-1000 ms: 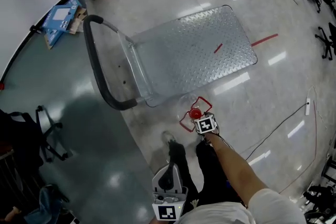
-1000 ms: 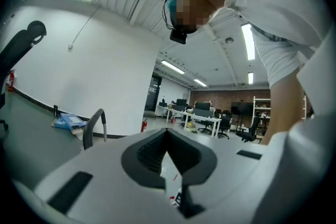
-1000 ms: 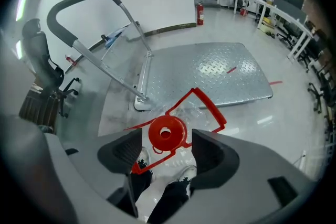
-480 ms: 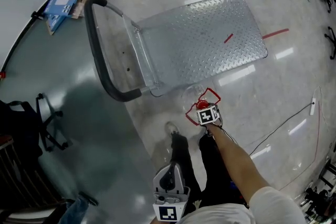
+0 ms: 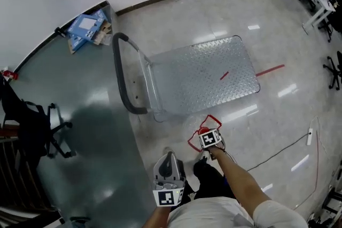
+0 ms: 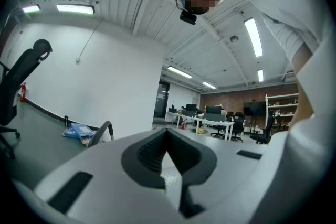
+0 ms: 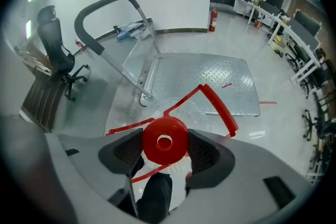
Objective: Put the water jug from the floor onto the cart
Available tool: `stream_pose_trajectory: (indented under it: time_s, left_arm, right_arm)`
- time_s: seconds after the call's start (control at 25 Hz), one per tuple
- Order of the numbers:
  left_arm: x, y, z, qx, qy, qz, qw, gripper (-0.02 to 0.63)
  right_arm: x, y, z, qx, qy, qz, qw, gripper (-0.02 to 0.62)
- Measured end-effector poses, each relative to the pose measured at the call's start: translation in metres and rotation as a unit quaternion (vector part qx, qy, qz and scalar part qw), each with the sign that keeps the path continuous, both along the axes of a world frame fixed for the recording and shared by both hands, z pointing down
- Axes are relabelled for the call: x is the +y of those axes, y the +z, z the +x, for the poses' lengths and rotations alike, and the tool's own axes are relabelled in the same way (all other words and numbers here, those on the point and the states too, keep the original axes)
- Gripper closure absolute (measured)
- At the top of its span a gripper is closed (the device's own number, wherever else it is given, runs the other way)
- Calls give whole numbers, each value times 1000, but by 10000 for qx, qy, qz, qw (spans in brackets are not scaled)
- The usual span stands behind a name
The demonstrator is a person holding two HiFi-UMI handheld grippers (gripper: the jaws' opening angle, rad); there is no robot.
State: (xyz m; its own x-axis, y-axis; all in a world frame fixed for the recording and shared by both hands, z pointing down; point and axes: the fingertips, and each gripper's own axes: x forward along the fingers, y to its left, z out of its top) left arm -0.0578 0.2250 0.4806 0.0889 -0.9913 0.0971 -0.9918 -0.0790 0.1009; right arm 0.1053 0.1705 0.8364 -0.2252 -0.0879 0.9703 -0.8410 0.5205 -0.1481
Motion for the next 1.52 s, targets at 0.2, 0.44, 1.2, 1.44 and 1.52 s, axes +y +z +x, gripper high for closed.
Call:
stream_pose_trajectory:
  time_s: [0.2, 0.44, 1.2, 1.44, 1.52]
  left_arm:
    - [-14, -33, 16, 23, -146, 311, 9994, 603]
    - [-61, -48, 23, -36, 85, 546, 9985, 603]
    - [-259, -45, -46, 58, 504, 526, 9973, 603]
    - [-291, -39, -42, 11, 344, 452, 9984, 603]
    - [-302, -37, -40, 4, 275, 433, 9987, 603]
  right_arm:
    - [-25, -54, 9, -170, -102, 167, 9997, 323]
    - [-72, -77, 26, -169, -117, 348, 9992, 324]
    - [-251, -79, -5, 67, 440, 638, 9970, 324]
    - [-297, -70, -24, -58, 384, 643, 9972, 324]
    - [-309, -67, -30, -109, 319, 651, 9973, 324]
